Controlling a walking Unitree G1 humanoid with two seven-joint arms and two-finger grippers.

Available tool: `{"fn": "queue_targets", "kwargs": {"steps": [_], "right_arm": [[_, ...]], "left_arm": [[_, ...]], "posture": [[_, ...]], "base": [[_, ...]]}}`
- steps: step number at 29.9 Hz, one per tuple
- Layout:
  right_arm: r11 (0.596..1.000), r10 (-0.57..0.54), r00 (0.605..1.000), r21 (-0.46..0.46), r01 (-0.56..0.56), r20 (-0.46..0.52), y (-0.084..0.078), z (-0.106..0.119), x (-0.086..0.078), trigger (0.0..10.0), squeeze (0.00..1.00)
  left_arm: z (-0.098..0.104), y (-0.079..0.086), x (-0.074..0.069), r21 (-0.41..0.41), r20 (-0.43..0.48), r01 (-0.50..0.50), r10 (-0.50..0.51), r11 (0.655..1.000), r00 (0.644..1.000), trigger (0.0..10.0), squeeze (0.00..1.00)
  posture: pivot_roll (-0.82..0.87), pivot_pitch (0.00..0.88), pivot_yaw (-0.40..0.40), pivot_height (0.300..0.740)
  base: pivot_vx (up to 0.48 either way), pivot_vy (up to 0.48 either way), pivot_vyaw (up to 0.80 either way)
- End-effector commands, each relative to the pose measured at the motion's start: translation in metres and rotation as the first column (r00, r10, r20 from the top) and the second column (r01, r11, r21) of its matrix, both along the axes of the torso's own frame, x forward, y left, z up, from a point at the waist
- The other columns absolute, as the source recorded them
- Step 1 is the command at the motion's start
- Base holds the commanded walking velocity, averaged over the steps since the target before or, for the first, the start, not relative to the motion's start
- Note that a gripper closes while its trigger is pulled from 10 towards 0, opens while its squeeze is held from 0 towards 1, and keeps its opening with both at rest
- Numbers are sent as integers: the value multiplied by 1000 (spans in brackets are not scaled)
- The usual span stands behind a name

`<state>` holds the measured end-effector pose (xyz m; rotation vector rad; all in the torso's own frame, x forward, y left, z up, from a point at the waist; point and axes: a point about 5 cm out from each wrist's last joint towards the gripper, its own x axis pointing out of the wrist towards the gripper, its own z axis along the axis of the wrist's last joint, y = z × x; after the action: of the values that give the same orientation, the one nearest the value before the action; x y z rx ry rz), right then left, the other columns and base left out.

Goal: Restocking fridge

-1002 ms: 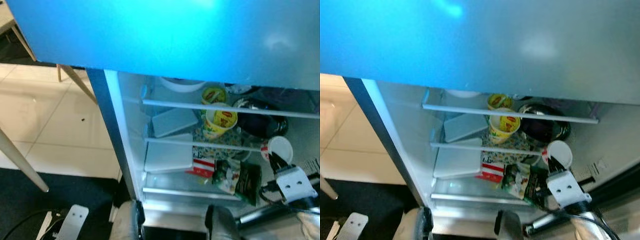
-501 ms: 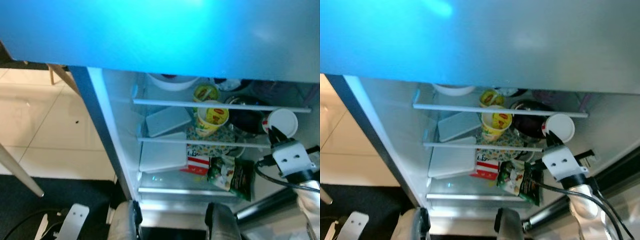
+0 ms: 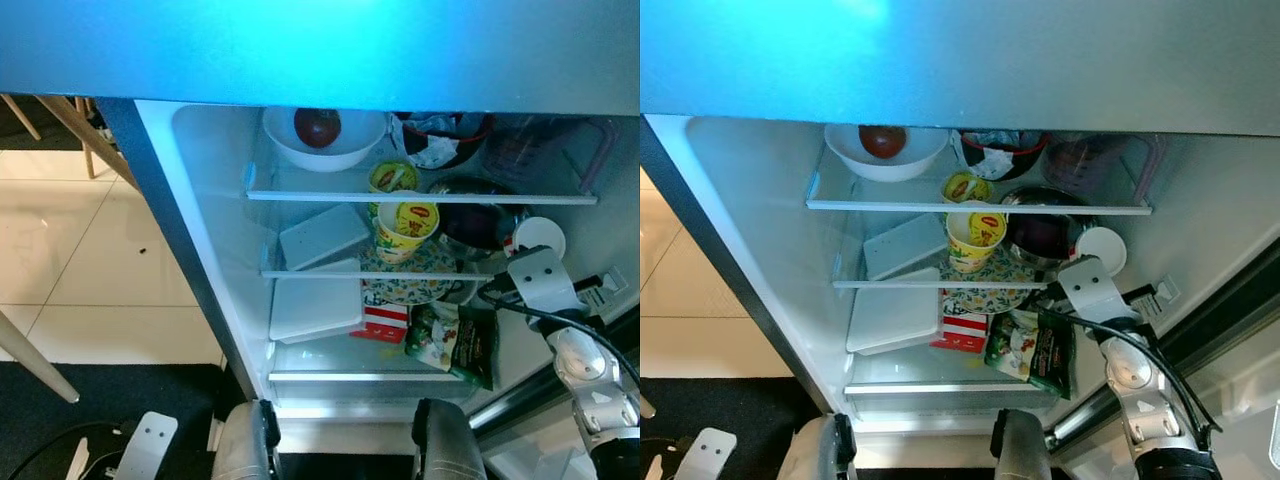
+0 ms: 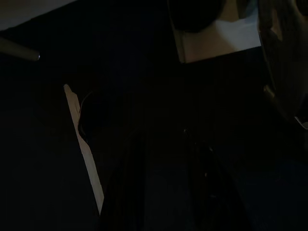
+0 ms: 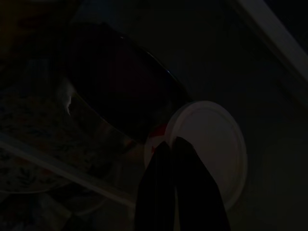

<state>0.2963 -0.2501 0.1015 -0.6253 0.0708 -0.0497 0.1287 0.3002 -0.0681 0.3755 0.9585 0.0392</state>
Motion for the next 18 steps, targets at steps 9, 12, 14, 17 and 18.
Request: {"fn": "queue_targets", "kwargs": {"steps": [9, 12, 14, 17, 18], "right_arm": [[992, 86, 996, -91, -88, -22, 9, 6, 24, 10000, 0], [987, 118, 993, -109, -120, -26, 14, 10, 32, 10000, 0], [983, 130, 991, -131, -131, -17, 17, 14, 37, 10000, 0], [978, 145, 989, -145, -147, -21, 20, 17, 44, 10000, 0], [978, 145, 989, -145, -147, -21, 20, 17, 44, 10000, 0]], "left_arm": [[2, 8, -5, 17, -18, -9, 9, 1000, 1000, 10000, 298], [2, 8, -5, 15, -17, -9, 10, 1000, 1000, 10000, 298], [2, 8, -5, 15, -17, -10, 10, 1000, 1000, 10000, 298], [2, 9, -6, 16, -19, -14, 14, 1000, 1000, 10000, 302], [2, 9, -6, 16, -19, -14, 14, 1000, 1000, 10000, 302]], "posture": [[54, 109, -22, 530], [54, 109, -22, 530], [60, 116, -24, 530], [65, 121, -27, 530], [65, 121, -27, 530]], "base": [[0, 0, 0], [0, 0, 0], [0, 0, 0], [0, 0, 0], [0, 0, 0]]}}
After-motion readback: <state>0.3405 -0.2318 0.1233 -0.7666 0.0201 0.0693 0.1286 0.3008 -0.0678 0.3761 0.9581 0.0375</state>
